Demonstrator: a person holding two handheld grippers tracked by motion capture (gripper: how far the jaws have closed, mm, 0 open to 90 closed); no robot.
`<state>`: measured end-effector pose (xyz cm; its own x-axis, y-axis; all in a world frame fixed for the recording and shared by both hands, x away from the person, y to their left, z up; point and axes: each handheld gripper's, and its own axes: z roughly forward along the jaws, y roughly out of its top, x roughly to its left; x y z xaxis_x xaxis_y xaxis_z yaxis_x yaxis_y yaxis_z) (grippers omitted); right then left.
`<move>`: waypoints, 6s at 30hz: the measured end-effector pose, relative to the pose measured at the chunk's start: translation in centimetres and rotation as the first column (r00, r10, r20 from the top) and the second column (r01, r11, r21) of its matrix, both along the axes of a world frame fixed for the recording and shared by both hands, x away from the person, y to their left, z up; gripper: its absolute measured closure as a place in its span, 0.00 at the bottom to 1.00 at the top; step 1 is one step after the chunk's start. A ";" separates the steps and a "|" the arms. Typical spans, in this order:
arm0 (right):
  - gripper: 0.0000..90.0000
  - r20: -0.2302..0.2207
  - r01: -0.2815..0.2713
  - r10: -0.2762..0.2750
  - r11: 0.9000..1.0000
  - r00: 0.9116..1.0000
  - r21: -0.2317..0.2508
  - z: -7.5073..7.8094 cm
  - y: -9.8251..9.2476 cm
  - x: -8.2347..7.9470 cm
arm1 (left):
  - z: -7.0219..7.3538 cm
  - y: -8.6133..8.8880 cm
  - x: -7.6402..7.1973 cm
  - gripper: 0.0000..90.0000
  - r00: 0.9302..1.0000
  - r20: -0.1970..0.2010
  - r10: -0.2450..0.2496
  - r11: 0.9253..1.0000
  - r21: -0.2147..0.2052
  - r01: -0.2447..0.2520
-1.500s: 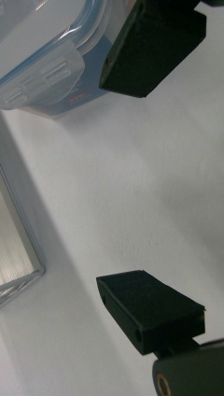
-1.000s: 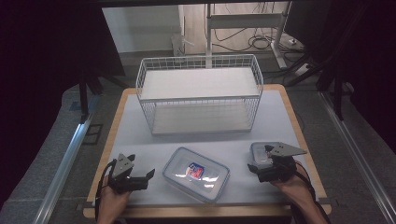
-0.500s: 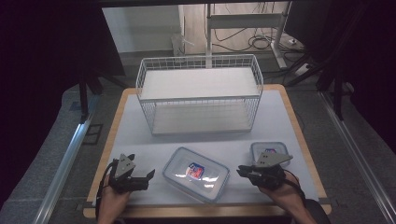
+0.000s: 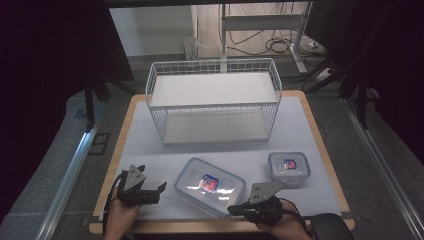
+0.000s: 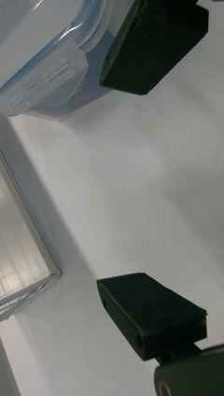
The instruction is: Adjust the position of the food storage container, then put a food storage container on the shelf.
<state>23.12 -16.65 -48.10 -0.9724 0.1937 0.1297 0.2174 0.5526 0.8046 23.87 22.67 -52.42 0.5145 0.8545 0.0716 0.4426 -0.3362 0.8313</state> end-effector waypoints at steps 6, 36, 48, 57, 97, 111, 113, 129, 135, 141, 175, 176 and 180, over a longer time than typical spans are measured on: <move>1.00 -0.034 -0.077 0.075 0.996 0.997 -0.051 -1.1 2.3 -1.6 | 0.0 0.0 0.1 0.06 1.000 -0.009 0.001 1.000 -0.004 -0.001; 1.00 0.048 0.119 -0.114 0.985 0.992 -0.124 -1.5 -1.0 2.4 | 0.6 -2.1 0.2 0.24 0.990 -0.108 -0.093 0.992 -0.095 0.082; 1.00 0.058 0.192 -0.186 0.974 0.981 -0.117 -1.4 -2.5 4.1 | 0.2 -2.4 0.3 0.20 0.990 -0.112 -0.090 0.994 -0.066 0.083; 0.88 0.058 0.196 -0.191 0.977 0.980 -0.084 -0.4 -3.8 3.9 | 0.2 -2.0 0.2 0.18 0.991 -0.111 -0.077 0.996 -0.057 0.071; 0.23 0.080 0.314 -0.308 0.947 0.948 -0.075 -1.6 -6.9 6.6 | -0.1 -1.3 0.5 0.10 0.985 -0.152 -0.079 0.988 -0.143 0.057; 0.14 -0.003 0.373 -0.374 0.927 0.928 -0.048 -0.8 -6.8 7.3 | 0.8 -2.6 0.5 0.14 0.982 -0.149 -0.118 0.978 -0.191 0.089; 0.12 -0.027 0.379 -0.380 0.925 0.925 -0.043 -0.6 -6.7 7.5 | 0.9 -2.7 0.6 0.14 0.980 -0.153 -0.126 0.974 -0.208 0.093; 0.11 -0.160 0.359 -0.366 0.930 0.917 -0.075 -0.2 -4.4 10.3 | 1.3 -4.9 4.5 0.19 0.927 -0.287 -0.243 0.916 -0.382 0.121; 0.13 -0.224 0.335 -0.355 0.934 0.908 -0.120 -0.6 -3.3 11.6 | 0.4 -5.8 6.0 0.17 0.883 -0.355 -0.307 0.881 -0.456 0.123; 0.14 -0.339 0.314 -0.343 0.939 0.876 -0.139 -1.1 -2.3 12.5 | 0.1 -6.5 6.4 0.16 0.857 -0.382 -0.346 0.863 -0.488 0.131; 0.57 -0.477 0.379 -0.322 0.925 0.818 0.027 -1.0 -5.5 10.4 | 0.9 -5.3 2.5 0.52 0.892 -0.335 -0.304 0.827 -0.558 0.072; 0.58 -0.477 0.381 -0.323 0.924 0.817 0.027 -1.0 -5.5 10.4 | 0.9 -5.3 2.5 0.53 0.891 -0.338 -0.303 0.822 -0.566 0.064; 0.60 -0.505 0.397 -0.326 0.917 0.799 0.035 -1.0 -5.7 10.3 | 0.8 -5.0 2.7 0.56 0.882 -0.349 -0.316 0.798 -0.600 0.048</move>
